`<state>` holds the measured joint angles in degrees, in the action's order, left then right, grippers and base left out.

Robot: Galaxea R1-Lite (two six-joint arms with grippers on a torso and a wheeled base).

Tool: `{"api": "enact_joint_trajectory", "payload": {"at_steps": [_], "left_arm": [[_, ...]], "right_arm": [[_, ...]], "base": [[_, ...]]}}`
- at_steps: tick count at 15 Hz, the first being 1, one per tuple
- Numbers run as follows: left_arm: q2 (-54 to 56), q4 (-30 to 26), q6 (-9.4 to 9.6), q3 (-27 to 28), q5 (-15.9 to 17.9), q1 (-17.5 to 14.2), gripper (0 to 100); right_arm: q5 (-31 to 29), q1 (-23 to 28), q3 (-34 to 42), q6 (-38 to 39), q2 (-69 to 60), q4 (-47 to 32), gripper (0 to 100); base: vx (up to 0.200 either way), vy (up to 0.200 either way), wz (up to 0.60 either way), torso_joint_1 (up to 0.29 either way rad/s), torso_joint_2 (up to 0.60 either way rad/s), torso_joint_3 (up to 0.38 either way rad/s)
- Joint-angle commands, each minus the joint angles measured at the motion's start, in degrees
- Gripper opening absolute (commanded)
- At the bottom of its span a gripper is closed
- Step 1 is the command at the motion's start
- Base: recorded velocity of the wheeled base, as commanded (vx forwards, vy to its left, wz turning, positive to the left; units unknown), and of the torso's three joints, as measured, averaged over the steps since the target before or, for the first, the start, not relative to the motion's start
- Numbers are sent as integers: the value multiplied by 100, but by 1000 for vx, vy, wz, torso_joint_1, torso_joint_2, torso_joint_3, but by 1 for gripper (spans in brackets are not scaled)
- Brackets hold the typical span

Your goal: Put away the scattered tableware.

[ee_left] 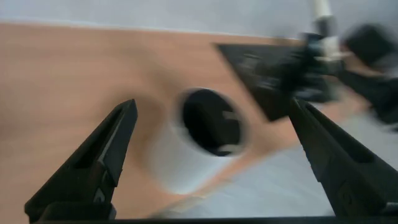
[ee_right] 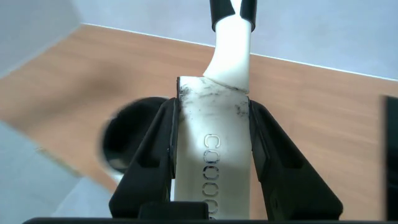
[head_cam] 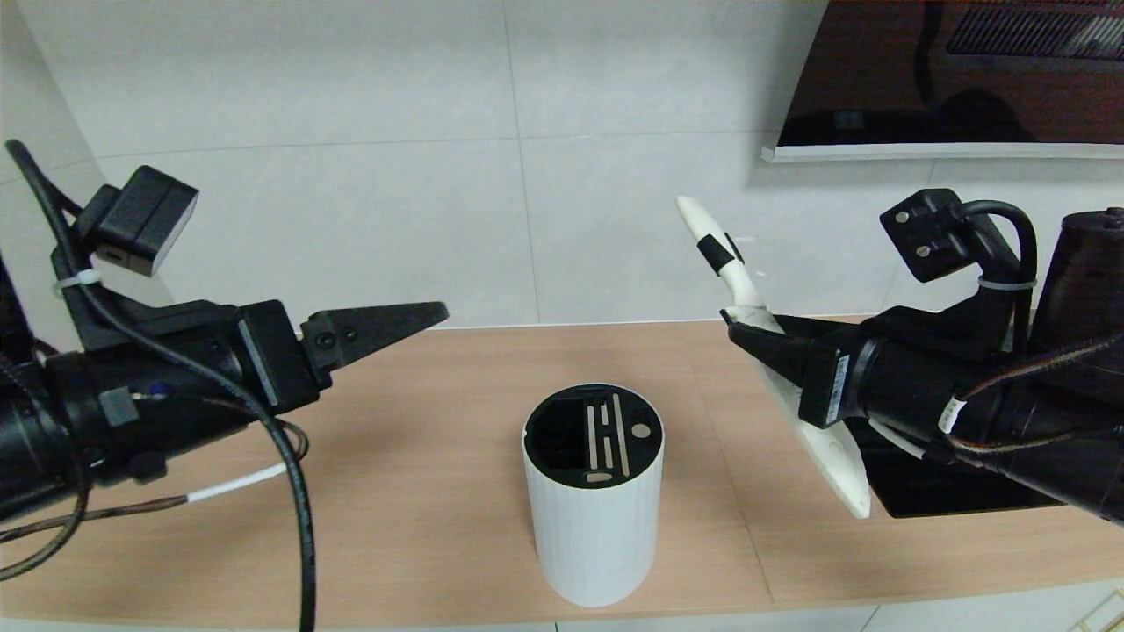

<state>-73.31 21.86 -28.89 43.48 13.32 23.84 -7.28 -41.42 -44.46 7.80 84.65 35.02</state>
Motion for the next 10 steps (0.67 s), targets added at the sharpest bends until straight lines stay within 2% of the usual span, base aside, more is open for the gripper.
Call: {"api": "enact_joint_trajectory", "payload": {"at_steps": [1,2,3,4,5,6,7,10], "left_arm": [[-359,416,-345,-33,4,331,100],[-429,943,-679,-156,47,402,100],[-447,1216,-820,-226,144,428,100],[-456,1567,-1040,-332,364,481,100],[-464,1725,-1154,-385,461,525,100],[-491,2051,-1374,-525,698,569,100],[-535,2138,-1382,-604,803,577,100],[-588,2182,-1374,-639,821,621,100]], "right_arm": [[-2,-375,-1,169,16,4,0],[-2,-595,-19,389,60,4,0],[-2,-700,-37,485,139,4,0],[-2,-841,-45,608,236,48,0],[7,-911,-45,670,280,48,0],[7,-1070,-45,784,368,57,0],[7,-1131,-37,846,394,57,0],[7,-1210,-1,890,456,119,0]], "base": [[0,0,0,0,0,0],[0,0,0,0,0,0],[0,0,0,0,0,0],[0,0,0,0,0,0],[0,0,0,0,0,0],[0,0,0,0,0,0],[0,0,0,0,0,0],[0,0,0,0,0,0]]}}
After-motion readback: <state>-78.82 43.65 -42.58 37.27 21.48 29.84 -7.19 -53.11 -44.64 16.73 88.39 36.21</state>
